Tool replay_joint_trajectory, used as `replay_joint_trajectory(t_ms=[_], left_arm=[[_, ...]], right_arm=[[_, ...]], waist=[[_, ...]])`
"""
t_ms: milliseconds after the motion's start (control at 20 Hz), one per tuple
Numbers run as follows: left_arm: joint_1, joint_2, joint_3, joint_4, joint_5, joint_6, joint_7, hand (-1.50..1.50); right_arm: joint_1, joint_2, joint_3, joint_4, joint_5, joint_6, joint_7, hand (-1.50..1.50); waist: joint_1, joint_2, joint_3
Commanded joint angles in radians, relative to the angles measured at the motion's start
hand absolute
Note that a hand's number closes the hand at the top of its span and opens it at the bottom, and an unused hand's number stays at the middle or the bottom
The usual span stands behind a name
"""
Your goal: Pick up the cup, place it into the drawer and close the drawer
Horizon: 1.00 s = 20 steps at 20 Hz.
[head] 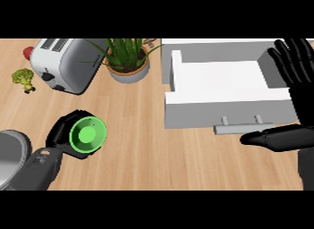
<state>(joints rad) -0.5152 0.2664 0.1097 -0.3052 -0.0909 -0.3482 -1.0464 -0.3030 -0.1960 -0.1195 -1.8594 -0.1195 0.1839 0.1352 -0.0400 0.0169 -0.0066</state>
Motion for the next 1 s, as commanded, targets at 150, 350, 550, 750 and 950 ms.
replay_joint_trajectory(t_ms=[150,350,550,750,950], left_arm=[[0.024,-0.083,0.202,-0.005,0.164,0.251,-0.131,1.5],[-0.007,-0.11,0.238,-0.044,0.212,0.167,-0.166,1.5],[-0.071,-0.135,0.192,-0.107,0.194,0.146,-0.075,1.5],[-0.128,-0.188,0.127,-0.197,0.155,0.21,-0.004,1.5],[-0.222,-0.204,0.089,-0.344,0.166,0.224,0.186,1.5]], right_arm=[[0.021,-0.015,-0.02,-0.007,-0.005,0.007,-0.006,-1.5],[-0.009,-0.017,-0.02,-0.02,-0.017,-0.003,0.041,-1.5],[0.077,-0.051,-0.063,-0.073,-0.069,0.041,0.054,-1.5],[-0.007,-0.059,-0.086,0.06,-0.045,0.037,-0.019,-1.5],[0.047,-0.017,-0.036,0.01,0.011,0.004,-0.028,-1.5]], waist=[[0.02,-0.006,0.002],[0.026,-0.011,0.004],[0.024,-0.019,0.006],[0.041,-0.018,0.007],[0.054,-0.028,0.008]])
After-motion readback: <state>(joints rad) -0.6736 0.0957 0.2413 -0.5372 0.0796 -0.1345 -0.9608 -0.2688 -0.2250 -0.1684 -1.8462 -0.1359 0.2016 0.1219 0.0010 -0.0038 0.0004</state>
